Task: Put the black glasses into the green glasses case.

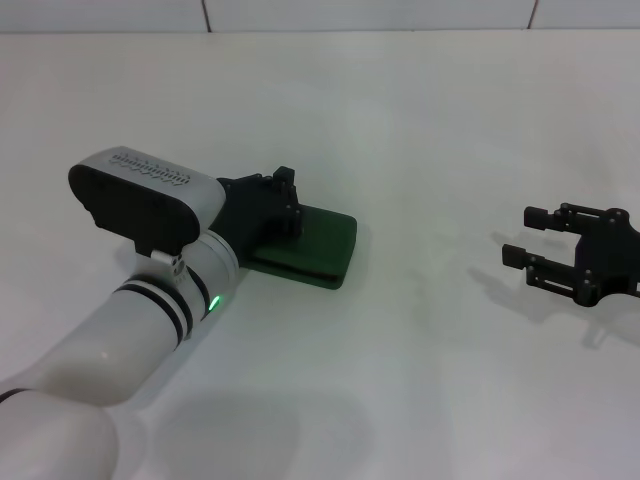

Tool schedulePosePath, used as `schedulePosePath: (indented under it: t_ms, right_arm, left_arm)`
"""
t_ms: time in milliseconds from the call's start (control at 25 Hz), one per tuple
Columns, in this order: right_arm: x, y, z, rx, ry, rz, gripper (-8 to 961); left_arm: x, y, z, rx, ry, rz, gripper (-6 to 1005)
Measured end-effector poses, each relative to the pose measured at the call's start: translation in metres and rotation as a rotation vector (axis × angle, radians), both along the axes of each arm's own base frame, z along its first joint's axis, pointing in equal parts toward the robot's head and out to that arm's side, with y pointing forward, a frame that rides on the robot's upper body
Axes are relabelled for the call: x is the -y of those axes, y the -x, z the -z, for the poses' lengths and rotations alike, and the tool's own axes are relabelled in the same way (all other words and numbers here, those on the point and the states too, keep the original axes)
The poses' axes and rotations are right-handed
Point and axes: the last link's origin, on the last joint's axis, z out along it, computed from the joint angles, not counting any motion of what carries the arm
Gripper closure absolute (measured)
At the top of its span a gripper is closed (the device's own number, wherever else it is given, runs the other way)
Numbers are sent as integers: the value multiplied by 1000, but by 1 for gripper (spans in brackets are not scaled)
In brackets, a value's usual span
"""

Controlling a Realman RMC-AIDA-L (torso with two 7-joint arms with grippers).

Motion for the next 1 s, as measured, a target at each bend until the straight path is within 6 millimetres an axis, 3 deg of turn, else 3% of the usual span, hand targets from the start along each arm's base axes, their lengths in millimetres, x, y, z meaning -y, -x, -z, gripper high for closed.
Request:
schedulePosePath:
  t_ms: [240, 640, 800, 1000]
  right_arm:
    - [-1, 0, -1, -1, -6, 3, 387]
    - [-1, -1, -2, 1, -11, 4, 382]
    - [-2, 0, -2, 0, -11, 2, 380]
    - [-2, 1, -2, 0, -12, -1, 377]
  left_arm:
    - [-5, -8, -4, 63, 18, -29, 984]
    - [-50, -41, -41, 155, 319, -207, 980]
    - [-54, -49, -54, 248, 446, -124, 979]
    - [-46, -33, -63, 384, 484, 94, 978]
